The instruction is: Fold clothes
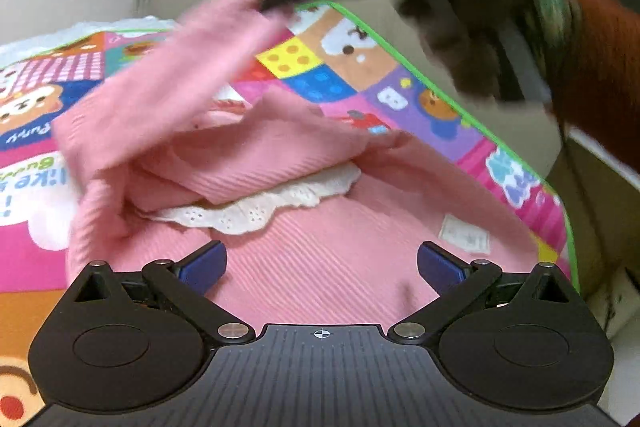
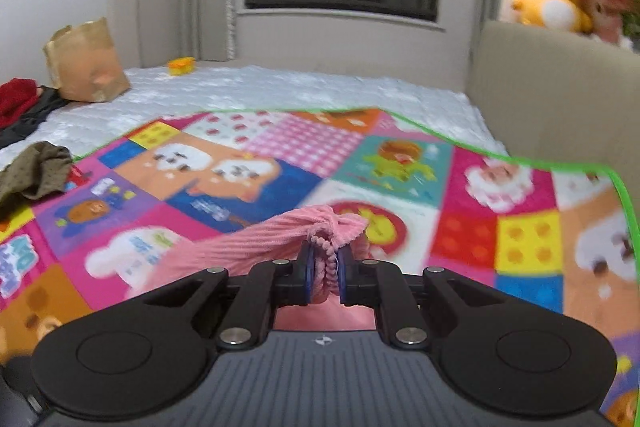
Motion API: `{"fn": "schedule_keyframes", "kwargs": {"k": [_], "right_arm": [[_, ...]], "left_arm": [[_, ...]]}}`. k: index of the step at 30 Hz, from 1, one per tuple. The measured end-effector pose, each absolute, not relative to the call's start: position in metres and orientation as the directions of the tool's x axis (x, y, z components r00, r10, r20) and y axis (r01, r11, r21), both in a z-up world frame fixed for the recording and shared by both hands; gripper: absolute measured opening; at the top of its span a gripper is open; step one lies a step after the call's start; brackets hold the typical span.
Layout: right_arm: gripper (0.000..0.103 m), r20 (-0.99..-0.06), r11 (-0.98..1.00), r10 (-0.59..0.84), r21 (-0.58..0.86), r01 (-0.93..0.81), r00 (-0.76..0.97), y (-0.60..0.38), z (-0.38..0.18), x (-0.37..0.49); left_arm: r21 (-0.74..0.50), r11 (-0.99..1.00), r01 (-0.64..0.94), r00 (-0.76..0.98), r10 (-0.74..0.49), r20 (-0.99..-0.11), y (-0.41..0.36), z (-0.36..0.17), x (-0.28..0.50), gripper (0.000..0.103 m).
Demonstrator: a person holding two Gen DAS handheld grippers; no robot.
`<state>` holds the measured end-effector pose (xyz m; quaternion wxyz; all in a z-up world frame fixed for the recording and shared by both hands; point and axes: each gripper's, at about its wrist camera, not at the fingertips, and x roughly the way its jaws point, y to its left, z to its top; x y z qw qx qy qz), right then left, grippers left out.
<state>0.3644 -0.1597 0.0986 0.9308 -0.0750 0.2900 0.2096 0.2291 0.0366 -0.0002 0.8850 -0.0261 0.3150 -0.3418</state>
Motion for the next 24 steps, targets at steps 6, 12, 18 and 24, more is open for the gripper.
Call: {"fn": "schedule_keyframes", "kwargs": {"k": [6,12,18,24], "right_arm": [[0.012,-0.687,0.940,0.282,0.057,-0.337,0.670,-0.207,0.021,0.361],[0.038,-0.645,0.943,0.288,0.060,-0.329,0.707,-0.226,0.001,0.335],[0.040,-0.535,0.943,0.317,0.091,-0.320,0.783,-0.244,0.026,0.316],[0.042,-0.566,0.919,0.388,0.177,-0.353,0.727,-0.233,0.005,0.333]], "left_arm": [[-0.334,0.812,0.479,0.621,-0.582,-0.524,0.052,0.021,0.248,0.103],[-0.258,0.876,0.407,0.683,-0.480,-0.551,0.041,0.044,0.276,0.103],[0.061,0.941,0.334,0.703,-0.206,-0.681,0.010,0.023,0.297,0.103],[0.086,0.948,0.305,0.675,-0.152,-0.722,0.010,0.010,0.304,0.103]]}}
